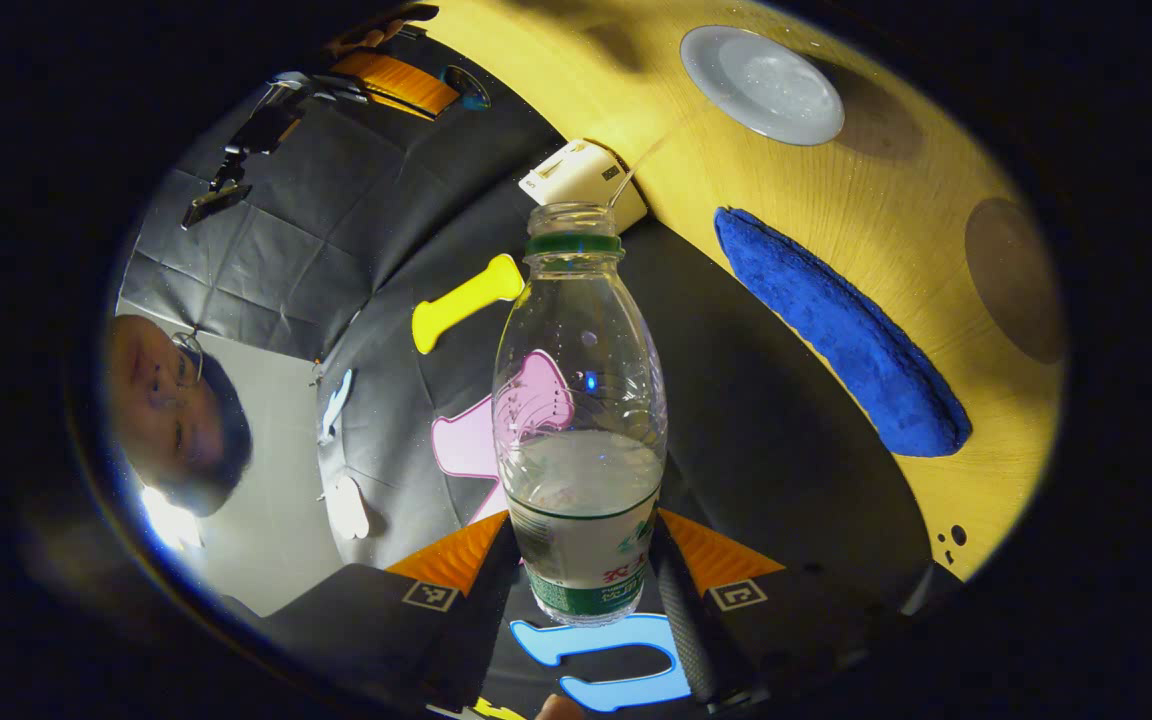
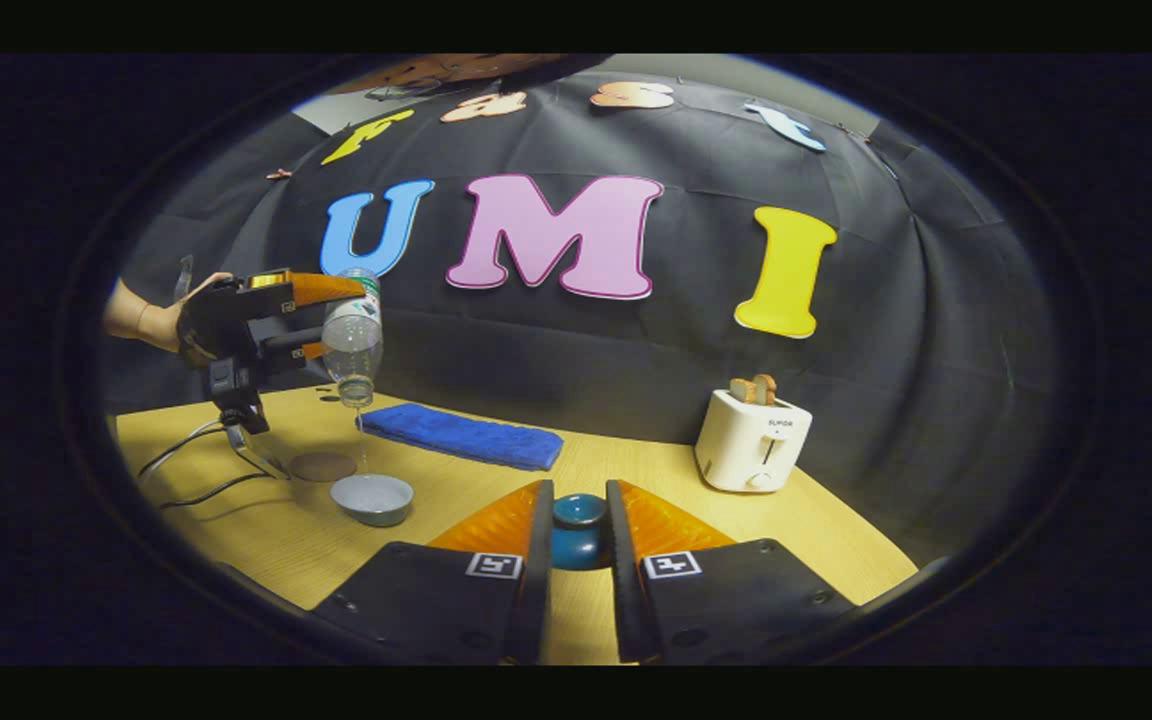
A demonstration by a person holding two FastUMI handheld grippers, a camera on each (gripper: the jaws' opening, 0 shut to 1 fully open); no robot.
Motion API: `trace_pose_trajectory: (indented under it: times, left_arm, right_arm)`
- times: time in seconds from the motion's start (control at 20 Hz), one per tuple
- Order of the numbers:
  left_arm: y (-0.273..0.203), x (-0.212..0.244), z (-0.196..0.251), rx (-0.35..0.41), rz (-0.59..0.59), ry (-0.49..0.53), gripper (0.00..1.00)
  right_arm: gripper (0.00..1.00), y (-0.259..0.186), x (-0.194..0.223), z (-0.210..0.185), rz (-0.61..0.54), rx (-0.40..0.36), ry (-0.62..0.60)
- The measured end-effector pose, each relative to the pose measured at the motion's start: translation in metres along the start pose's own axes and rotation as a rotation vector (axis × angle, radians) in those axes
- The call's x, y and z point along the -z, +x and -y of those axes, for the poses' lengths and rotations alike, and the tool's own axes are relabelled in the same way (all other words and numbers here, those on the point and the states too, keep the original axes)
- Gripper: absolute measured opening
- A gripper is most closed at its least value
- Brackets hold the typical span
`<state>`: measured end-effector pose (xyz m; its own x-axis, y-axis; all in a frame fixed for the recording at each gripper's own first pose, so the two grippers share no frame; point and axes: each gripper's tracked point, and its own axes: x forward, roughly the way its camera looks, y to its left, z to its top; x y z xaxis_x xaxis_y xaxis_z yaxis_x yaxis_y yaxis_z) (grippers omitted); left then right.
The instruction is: Open the teacup lid with one hand, grasp the water bottle and pour water into the teacup with the other hand; after pouring, place the water bottle on the coaster and then close the teacup lid.
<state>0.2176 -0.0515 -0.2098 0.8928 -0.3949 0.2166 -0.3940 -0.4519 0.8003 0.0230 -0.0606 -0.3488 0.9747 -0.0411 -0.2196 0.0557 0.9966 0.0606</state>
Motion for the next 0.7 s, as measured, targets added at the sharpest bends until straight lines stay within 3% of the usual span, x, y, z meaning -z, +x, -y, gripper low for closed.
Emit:
trace_pose_trajectory:
  times: [0.1, 0.15, 0.2, 0.35, 0.45, 0.55, 0.6, 0.7]
  left_arm:
    - [0.002, 0.000, -0.001, -0.001, 0.004, 0.001, 0.75]
    - [0.002, -0.001, 0.000, 0.000, 0.006, 0.003, 0.75]
    - [0.002, 0.000, 0.002, 0.004, 0.005, 0.006, 0.76]
    - [0.000, 0.000, 0.004, 0.010, 0.001, 0.008, 0.75]
    - [0.000, 0.003, 0.009, 0.032, -0.018, -0.011, 0.75]
    - [-0.004, 0.014, 0.025, 0.107, -0.076, -0.136, 0.75]
    - [-0.008, 0.015, 0.030, 0.144, -0.104, -0.239, 0.76]
    - [-0.014, 0.013, 0.035, 0.200, -0.154, -0.475, 0.75]
  right_arm:
    - [0.29, 0.000, -0.002, -0.002, 0.005, -0.003, 0.000]
    - [0.34, 0.000, -0.001, -0.002, 0.005, -0.003, -0.001]
    - [0.29, 0.000, -0.002, -0.002, 0.006, -0.003, -0.001]
    - [0.29, -0.001, -0.001, -0.003, 0.004, -0.002, -0.001]
    - [0.34, -0.001, -0.001, -0.004, 0.001, -0.002, -0.002]
    - [0.34, -0.001, 0.000, -0.006, -0.003, -0.004, -0.002]
    - [0.29, 0.000, 0.000, -0.007, -0.004, -0.004, -0.003]
    - [0.29, 0.002, 0.002, -0.009, -0.009, -0.007, -0.004]
